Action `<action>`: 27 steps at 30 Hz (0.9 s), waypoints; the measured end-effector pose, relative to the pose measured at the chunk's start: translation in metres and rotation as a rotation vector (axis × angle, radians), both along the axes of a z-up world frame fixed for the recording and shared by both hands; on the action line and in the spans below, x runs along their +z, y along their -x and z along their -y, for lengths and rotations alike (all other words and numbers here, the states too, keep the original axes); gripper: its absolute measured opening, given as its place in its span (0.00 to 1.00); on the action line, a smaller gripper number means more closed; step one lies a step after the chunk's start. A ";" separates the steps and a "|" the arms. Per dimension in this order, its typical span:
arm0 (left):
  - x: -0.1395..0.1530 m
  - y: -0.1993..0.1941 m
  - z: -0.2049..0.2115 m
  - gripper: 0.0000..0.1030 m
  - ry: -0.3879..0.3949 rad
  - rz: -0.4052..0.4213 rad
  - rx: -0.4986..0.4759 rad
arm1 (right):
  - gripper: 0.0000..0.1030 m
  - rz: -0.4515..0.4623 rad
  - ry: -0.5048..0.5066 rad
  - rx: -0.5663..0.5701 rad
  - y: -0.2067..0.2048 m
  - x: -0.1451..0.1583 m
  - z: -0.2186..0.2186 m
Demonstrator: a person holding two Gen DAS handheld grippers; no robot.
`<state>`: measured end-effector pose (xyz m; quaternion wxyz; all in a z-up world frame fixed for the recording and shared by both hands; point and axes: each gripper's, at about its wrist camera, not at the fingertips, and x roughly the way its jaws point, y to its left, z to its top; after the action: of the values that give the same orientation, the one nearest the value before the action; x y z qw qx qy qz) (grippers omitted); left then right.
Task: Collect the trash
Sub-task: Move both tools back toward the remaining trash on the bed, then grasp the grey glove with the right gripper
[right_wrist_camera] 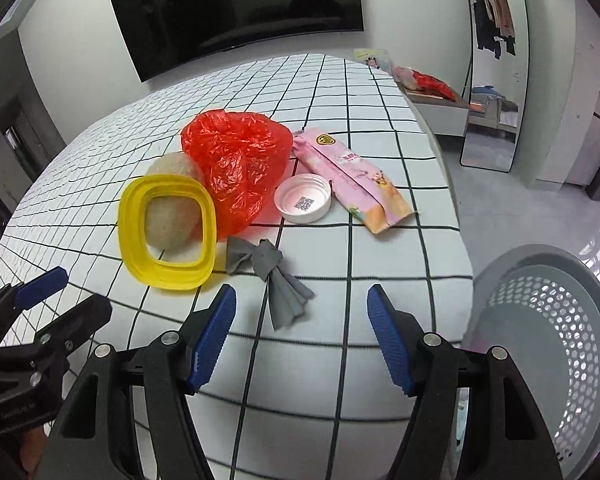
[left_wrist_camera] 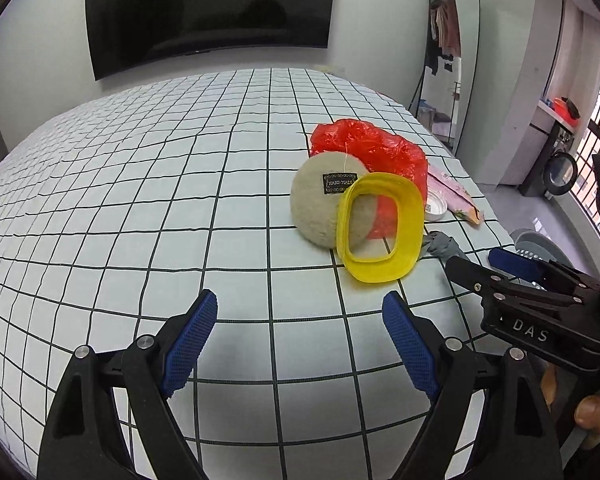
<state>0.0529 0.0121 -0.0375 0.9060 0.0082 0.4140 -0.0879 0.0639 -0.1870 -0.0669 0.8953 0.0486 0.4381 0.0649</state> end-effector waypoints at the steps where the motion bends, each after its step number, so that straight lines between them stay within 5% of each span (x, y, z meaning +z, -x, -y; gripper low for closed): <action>1: 0.000 -0.001 -0.001 0.80 0.000 0.002 0.003 | 0.63 0.001 0.009 0.001 -0.003 0.000 -0.001; 11: -0.004 -0.005 -0.005 0.80 0.014 -0.016 0.011 | 0.59 0.001 0.086 0.053 -0.015 -0.002 -0.018; 19: -0.005 -0.006 -0.006 0.80 0.017 -0.021 0.013 | 0.23 0.011 0.090 0.086 -0.015 -0.002 -0.023; 27: -0.004 -0.004 0.000 0.80 0.018 -0.029 0.012 | 0.16 0.026 0.026 0.060 -0.002 0.002 -0.006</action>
<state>0.0567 0.0121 -0.0416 0.9005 -0.0040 0.4262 -0.0861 0.0654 -0.1806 -0.0650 0.8990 0.0229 0.4287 0.0864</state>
